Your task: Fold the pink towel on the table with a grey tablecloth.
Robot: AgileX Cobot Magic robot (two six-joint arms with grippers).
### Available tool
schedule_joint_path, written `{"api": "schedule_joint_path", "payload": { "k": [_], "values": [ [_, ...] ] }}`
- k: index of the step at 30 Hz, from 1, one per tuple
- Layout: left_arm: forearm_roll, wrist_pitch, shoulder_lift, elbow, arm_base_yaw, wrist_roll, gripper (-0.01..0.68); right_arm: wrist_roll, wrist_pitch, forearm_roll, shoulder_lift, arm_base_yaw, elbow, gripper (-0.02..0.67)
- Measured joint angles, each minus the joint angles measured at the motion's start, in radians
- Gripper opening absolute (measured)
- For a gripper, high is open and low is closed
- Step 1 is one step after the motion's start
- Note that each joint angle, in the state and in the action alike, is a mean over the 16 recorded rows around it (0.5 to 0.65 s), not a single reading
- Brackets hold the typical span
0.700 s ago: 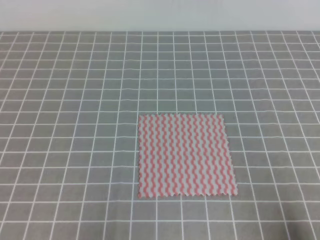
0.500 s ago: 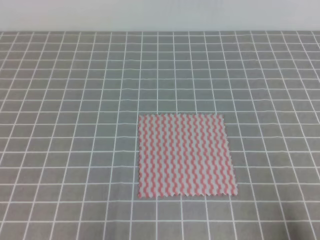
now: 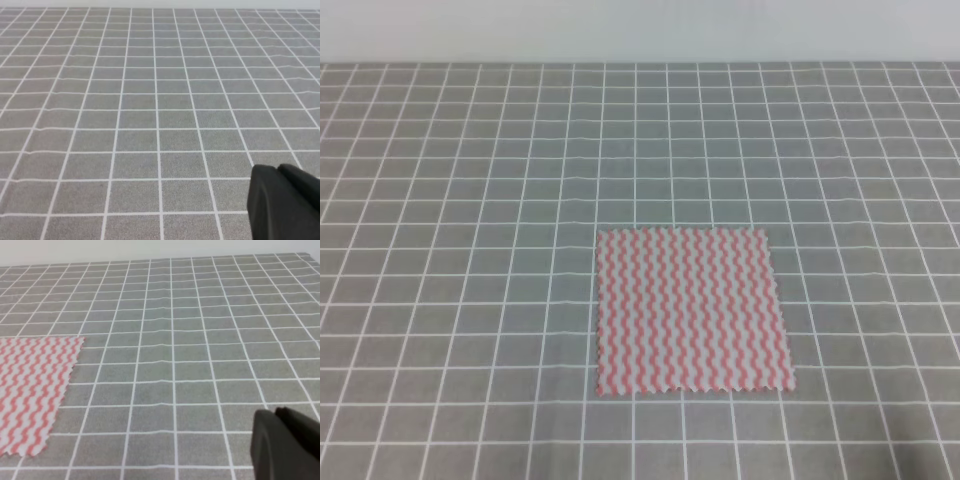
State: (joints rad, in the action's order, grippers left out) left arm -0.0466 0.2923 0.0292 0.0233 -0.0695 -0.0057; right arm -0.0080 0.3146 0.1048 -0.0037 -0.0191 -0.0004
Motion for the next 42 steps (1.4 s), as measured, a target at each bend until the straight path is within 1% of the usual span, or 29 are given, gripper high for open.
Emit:
{"api": "schedule_joint_path", "payload": {
  "k": [6, 13, 17, 21, 27, 33, 38, 42],
  "values": [
    [0.0, -0.01, -0.002, -0.002, 0.0, 0.0, -0.004, 0.0, -0.039, 0.045, -0.002, 0.0, 0.001, -0.018],
    [-0.035, -0.042, -0.006, -0.005, 0.0, -0.005, -0.004, 0.0, -0.12, 0.201, -0.002, 0.0, 0.001, -0.017],
    [-0.107, -0.089, -0.008, -0.006, 0.0, -0.014, -0.003, 0.0, -0.169, 0.336, -0.004, 0.0, 0.001, -0.017],
    [-0.215, -0.149, -0.006, -0.005, 0.0, -0.024, -0.003, -0.001, -0.209, 0.465, -0.006, 0.0, 0.0, -0.017],
    [-0.369, -0.226, 0.0, 0.0, 0.0, -0.038, -0.004, -0.017, -0.251, 0.589, -0.007, 0.0, 0.0, -0.017],
    [-0.44, -0.247, -0.001, -0.001, 0.0, -0.04, -0.004, -0.036, -0.243, 0.632, -0.009, -0.001, 0.001, -0.018],
    [-0.446, -0.223, -0.032, -0.02, 0.0, -0.04, -0.004, -0.049, -0.21, 0.634, 0.007, 0.0, -0.005, -0.018],
    [-0.448, -0.183, -0.097, -0.062, 0.0, -0.028, -0.004, -0.051, -0.161, 0.632, 0.06, 0.0, -0.032, -0.018]
  ]
}}
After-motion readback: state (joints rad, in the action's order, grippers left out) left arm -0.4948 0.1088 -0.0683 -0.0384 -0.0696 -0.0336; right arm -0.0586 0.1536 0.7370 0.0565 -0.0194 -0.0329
